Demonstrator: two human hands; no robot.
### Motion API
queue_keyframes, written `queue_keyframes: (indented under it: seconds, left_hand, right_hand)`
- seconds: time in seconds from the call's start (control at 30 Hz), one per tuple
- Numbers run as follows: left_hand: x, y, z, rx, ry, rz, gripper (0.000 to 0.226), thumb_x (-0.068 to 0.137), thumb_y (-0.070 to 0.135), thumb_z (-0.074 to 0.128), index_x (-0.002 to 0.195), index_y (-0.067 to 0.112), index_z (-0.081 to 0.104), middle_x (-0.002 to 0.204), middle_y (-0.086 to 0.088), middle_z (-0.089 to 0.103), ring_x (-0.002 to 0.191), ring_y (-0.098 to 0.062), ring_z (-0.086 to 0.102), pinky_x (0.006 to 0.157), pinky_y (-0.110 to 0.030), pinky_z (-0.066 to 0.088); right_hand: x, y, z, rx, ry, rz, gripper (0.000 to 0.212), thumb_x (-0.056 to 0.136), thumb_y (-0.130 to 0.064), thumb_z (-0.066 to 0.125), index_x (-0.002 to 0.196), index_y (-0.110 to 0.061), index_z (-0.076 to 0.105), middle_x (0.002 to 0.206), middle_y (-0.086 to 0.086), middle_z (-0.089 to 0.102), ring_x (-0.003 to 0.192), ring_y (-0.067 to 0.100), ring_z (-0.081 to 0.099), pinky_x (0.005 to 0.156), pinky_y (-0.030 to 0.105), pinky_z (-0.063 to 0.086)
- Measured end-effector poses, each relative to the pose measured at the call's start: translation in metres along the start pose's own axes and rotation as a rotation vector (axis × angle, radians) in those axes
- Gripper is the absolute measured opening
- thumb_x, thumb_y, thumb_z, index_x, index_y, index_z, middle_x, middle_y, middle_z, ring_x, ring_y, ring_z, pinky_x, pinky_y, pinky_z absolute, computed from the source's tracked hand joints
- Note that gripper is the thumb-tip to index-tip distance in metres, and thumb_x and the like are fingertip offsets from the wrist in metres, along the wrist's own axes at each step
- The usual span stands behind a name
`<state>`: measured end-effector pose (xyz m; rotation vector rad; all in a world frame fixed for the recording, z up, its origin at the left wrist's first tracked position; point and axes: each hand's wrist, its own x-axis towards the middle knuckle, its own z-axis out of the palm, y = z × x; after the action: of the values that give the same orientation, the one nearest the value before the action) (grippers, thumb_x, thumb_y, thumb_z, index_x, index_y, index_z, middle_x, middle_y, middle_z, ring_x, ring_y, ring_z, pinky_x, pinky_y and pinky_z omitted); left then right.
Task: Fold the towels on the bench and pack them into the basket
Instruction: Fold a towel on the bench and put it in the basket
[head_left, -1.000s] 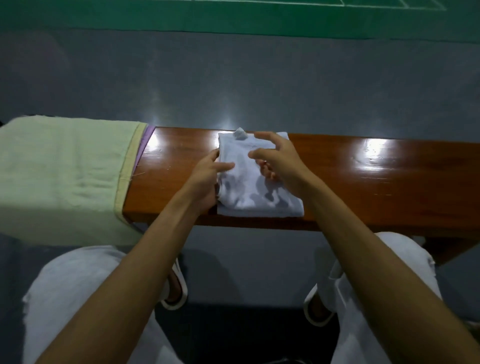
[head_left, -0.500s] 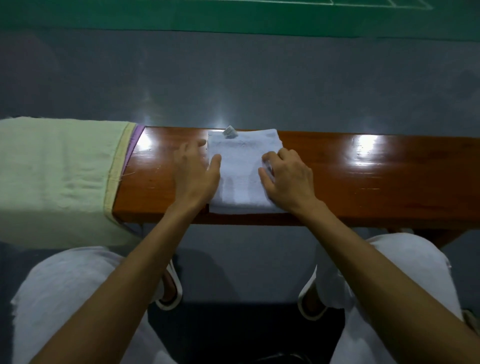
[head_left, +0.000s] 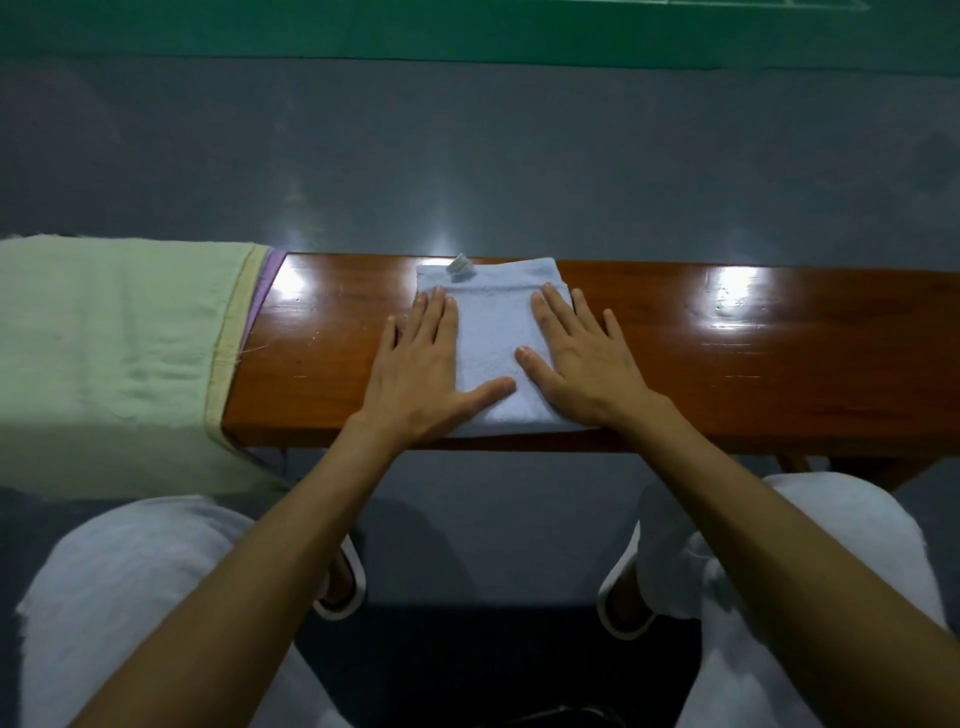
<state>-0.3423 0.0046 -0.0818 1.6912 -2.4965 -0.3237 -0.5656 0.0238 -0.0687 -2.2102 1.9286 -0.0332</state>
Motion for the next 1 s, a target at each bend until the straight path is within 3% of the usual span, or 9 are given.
queue_keyframes:
  seconds: [0.53,0.6,0.67,0.73,0.83,0.93,1.0]
  left_hand:
    - [-0.004,-0.01,-0.003,-0.073,0.007,0.021,0.132,0.07,0.104,0.016,0.164,0.014,-0.006,0.171,-0.002,-0.015,0.158,-0.02,-0.015,0.127,-0.055,-0.002]
    - [-0.006,-0.011,-0.004,-0.135,0.06,0.064,0.126,0.075,0.1,0.026,0.165,0.014,0.006,0.173,-0.003,-0.004,0.159,-0.022,-0.005,0.128,-0.054,0.005]
    - [-0.01,-0.01,-0.008,-0.252,0.185,0.127,0.107,0.081,0.089,0.046,0.158,0.017,0.031,0.167,-0.004,0.023,0.152,-0.025,0.025,0.122,-0.049,0.03]
    - [-0.014,-0.008,-0.013,-0.371,0.292,0.18,0.083,0.083,0.075,0.062,0.144,0.02,0.049,0.149,-0.004,0.043,0.131,-0.018,0.046,0.104,-0.037,0.049]
    - [-0.024,-0.01,-0.018,-0.409,0.313,0.233,0.058,0.088,0.055,0.07,0.133,0.02,0.058,0.134,-0.002,0.053,0.116,-0.012,0.052,0.093,-0.03,0.054]
    - [-0.035,-0.016,-0.014,-0.355,0.272,0.249,0.04,0.102,0.044,0.057,0.135,0.021,0.058,0.135,0.001,0.055,0.118,-0.012,0.052,0.094,-0.039,0.056]
    - [-0.042,-0.018,-0.008,-0.276,0.238,0.25,0.046,0.105,0.049,0.048,0.142,0.022,0.054,0.145,0.003,0.052,0.129,-0.013,0.048,0.102,-0.044,0.051]
  right_hand:
    - [-0.001,0.005,0.005,0.061,0.042,0.048,0.087,0.098,-0.074,0.018,0.164,-0.023,-0.006,0.171,-0.003,-0.012,0.157,0.024,-0.012,0.126,0.057,-0.001]
    - [-0.003,0.005,0.004,0.134,0.071,0.056,0.088,0.096,-0.074,0.021,0.163,-0.025,-0.009,0.171,-0.002,-0.011,0.158,0.024,-0.009,0.126,0.055,0.0]
    - [-0.007,0.004,0.002,0.244,0.132,0.056,0.089,0.096,-0.071,0.028,0.163,-0.026,-0.009,0.172,0.0,-0.007,0.158,0.025,-0.002,0.127,0.053,0.004]
    - [-0.01,0.005,-0.001,0.356,0.237,0.035,0.089,0.097,-0.064,0.044,0.164,-0.023,0.002,0.172,0.002,0.007,0.157,0.027,0.014,0.126,0.049,0.017]
    - [-0.02,0.01,-0.009,0.443,0.393,-0.064,0.069,0.091,-0.049,0.061,0.149,-0.015,0.044,0.149,0.008,0.049,0.133,0.022,0.049,0.111,0.045,0.047]
    - [-0.033,0.014,-0.01,0.411,0.348,-0.195,0.041,0.091,-0.04,0.066,0.124,-0.014,0.063,0.123,0.005,0.063,0.109,0.015,0.055,0.092,0.043,0.055]
    - [-0.041,0.016,-0.005,0.369,0.245,-0.239,0.049,0.09,-0.047,0.068,0.128,-0.017,0.061,0.132,0.003,0.06,0.118,0.016,0.053,0.099,0.042,0.053]
